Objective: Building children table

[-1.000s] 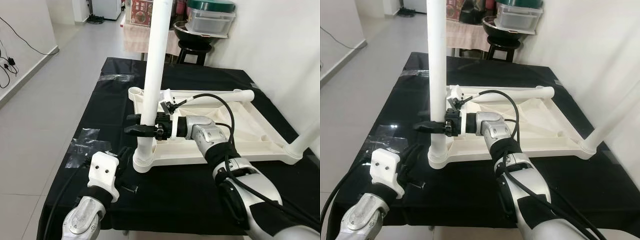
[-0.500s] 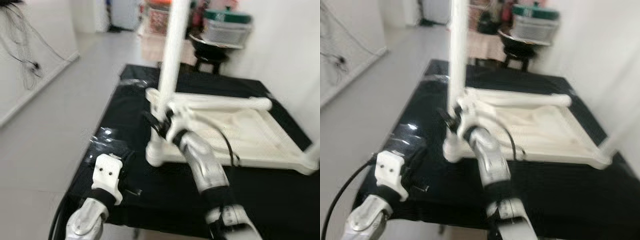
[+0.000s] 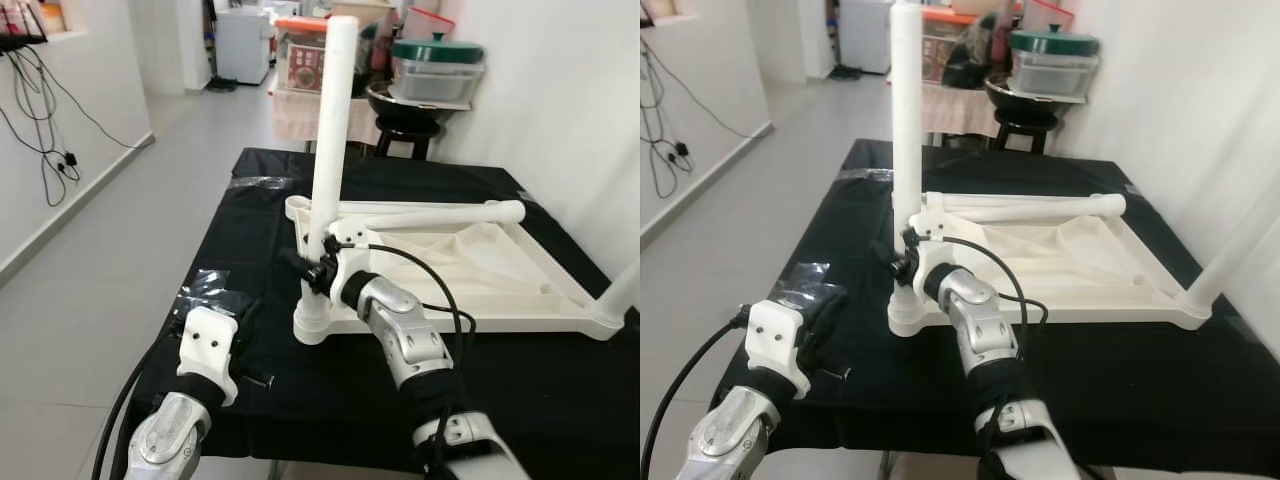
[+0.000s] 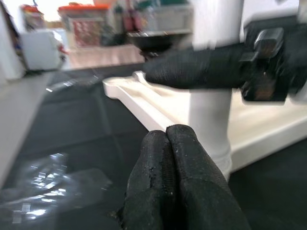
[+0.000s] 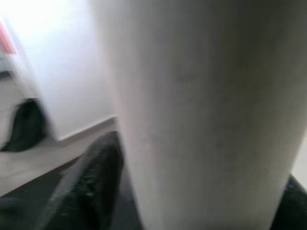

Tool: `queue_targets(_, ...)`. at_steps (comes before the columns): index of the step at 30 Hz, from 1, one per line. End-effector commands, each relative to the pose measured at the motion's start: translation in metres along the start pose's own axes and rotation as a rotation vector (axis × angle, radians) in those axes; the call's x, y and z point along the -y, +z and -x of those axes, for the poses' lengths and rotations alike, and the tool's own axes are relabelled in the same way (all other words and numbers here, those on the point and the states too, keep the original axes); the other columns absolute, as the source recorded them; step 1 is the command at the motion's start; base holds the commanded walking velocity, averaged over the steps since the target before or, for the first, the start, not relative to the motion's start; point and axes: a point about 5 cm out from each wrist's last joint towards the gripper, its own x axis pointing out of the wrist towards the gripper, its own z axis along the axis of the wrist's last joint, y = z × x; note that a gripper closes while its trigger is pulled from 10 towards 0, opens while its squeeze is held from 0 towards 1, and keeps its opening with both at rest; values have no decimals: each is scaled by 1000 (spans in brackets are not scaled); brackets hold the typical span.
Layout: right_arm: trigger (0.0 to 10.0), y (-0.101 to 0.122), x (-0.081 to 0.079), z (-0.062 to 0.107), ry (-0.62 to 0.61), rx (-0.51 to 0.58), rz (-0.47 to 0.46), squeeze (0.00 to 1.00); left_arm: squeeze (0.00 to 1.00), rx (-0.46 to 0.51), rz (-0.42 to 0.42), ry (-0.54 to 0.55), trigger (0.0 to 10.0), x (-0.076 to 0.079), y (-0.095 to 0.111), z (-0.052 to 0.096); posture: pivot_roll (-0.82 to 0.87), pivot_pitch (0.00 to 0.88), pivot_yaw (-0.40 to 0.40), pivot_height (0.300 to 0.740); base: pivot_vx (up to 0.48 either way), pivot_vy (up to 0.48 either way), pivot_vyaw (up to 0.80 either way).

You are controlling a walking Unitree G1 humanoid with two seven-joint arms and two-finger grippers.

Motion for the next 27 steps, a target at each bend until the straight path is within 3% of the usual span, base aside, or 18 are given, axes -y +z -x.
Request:
queue_targets(1, 10000, 18, -12, -4, 205, 37, 32, 1000, 0, 4, 0, -5, 10000, 1, -1, -3, 59, 0, -84, 740, 0, 0, 0)
queue_targets(3, 10000, 18, -12, -4, 205, 37, 32, 1000, 0, 4, 0, -5, 10000, 1, -1, -3, 59, 0, -84, 740, 0, 0, 0)
queue_targets(4, 10000, 26, -12, -2, 321, 29, 79, 0, 0, 3, 0, -5, 10000, 1, -1, -3, 62, 0, -86, 740, 0, 0, 0)
queue_targets(5, 10000, 32, -10, 0, 444, -1, 106, 0, 0, 3, 0, -6, 10000, 2, -2, -3, 69, 0, -94, 740, 0, 0, 0)
queue_targets(6, 10000, 32, -10, 0, 444, -1, 106, 0, 0, 3, 0, -6, 10000, 2, -2, -3, 69, 0, -94, 740, 0, 0, 0)
queue_targets(7, 10000, 36, -6, 0, 539, -33, 102, 0, 0, 3, 0, -6, 10000, 3, -2, -2, 79, 0, -102, 740, 0, 0, 0)
queue_targets(14, 9843, 43, -1, -8, 667, -86, 58, 0, 0, 3, -2, -7, 10000, 7, -3, 2, 100, 0, -109, 740, 0, 0, 0)
queue_targets(15, 3176, 44, -1, -8, 680, -93, 44, 0, 0, 3, -3, -8, 10000, 8, -3, 3, 102, 0, -110, 740, 0, 0, 0)
queue_targets(17, 3176, 44, 0, -8, 689, -97, 33, 0, 0, 2, -3, -8, 10000, 8, -3, 4, 103, 0, -111, 740, 0, 0, 0)
queue_targets(18, 0, 44, 2, -7, 685, -99, 25, 0, 0, 2, -4, -9, 10000, 9, -3, 4, 104, 0, -112, 740, 0, 0, 0)
queue_targets(27, 0, 46, 18, 1, 598, -75, 37, 0, 0, 7, -6, -9, 10000, 12, 0, 4, 98, 0, -116, 740, 0, 0, 0)
